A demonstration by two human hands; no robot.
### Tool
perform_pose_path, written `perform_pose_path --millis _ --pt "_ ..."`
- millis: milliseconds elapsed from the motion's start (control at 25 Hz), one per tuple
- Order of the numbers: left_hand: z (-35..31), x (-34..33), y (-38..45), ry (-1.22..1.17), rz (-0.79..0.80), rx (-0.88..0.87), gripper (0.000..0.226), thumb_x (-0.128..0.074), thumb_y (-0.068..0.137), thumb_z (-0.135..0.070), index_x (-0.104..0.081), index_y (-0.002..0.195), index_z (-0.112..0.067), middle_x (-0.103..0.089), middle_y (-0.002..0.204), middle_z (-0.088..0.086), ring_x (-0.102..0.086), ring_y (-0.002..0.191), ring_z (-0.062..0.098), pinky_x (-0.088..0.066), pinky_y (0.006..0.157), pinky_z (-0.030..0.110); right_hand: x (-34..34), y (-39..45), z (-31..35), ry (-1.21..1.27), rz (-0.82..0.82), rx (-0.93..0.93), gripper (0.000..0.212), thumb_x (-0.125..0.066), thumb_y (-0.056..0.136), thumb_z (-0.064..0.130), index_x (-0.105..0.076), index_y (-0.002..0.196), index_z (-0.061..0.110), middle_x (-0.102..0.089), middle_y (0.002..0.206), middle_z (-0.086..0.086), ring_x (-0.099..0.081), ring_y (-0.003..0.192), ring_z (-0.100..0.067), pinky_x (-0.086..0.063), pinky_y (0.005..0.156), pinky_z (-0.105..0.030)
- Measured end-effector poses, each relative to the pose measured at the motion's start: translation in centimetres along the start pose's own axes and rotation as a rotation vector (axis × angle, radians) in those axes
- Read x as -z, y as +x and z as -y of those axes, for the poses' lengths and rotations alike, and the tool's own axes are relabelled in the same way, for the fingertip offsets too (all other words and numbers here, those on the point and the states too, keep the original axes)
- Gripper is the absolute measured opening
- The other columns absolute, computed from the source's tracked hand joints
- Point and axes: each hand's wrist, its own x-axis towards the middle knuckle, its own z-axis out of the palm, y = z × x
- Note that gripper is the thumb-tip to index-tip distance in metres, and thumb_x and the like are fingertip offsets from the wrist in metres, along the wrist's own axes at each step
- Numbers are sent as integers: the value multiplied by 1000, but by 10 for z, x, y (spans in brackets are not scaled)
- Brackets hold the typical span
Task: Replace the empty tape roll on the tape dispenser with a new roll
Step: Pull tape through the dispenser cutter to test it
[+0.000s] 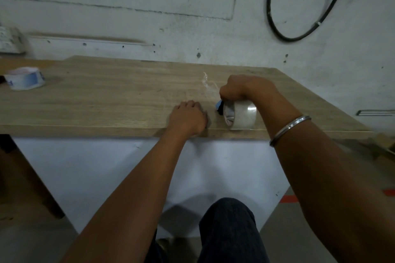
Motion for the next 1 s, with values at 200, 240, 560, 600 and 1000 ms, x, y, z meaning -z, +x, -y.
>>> perform_pose_path --millis 200,240,560,600,1000 --pt "-2 3 0 -18 13 1 55 -26 101 -41 -44 139 -5 -45 145 18 -42 131 37 -32 107 47 1 -4 1 -14 -3 -6 45 -51 87 33 -55 126 13 -58 129 -13 -57 103 -30 -47 92 -43" --pt "-1 2 -1 -17 12 4 55 -26 101 -42 -44 139 -6 -45 145 18 -42 131 37 -32 107 48 1 -4 0 -15 -2 -6 45 -51 87 33 -55 127 12 -57 130 -14 -56 102 -29 -47 91 -42" --pt "-24 32 8 -645 -45 52 41 -43 93 -8 -64 128 -12 -63 132 13 -59 119 30 -44 96 35 6 -7 3 -52 19 8 45 -50 88 36 -56 127 13 -58 132 -14 -58 108 -30 -47 94 -42" --pt "-28 35 11 -663 -26 24 40 -44 90 -6 -69 121 -12 -67 124 14 -62 112 30 -47 92 35 7 -7 3 -57 25 16 45 -50 88 37 -57 125 14 -58 132 -14 -58 108 -31 -47 96 -43" --pt "-26 29 10 -604 -98 -70 42 -48 75 3 -79 99 -12 -75 97 17 -60 68 20 -38 62 23 6 -10 -1 -93 22 33 48 -50 86 39 -57 127 14 -57 133 -13 -56 111 -30 -44 94 -41"
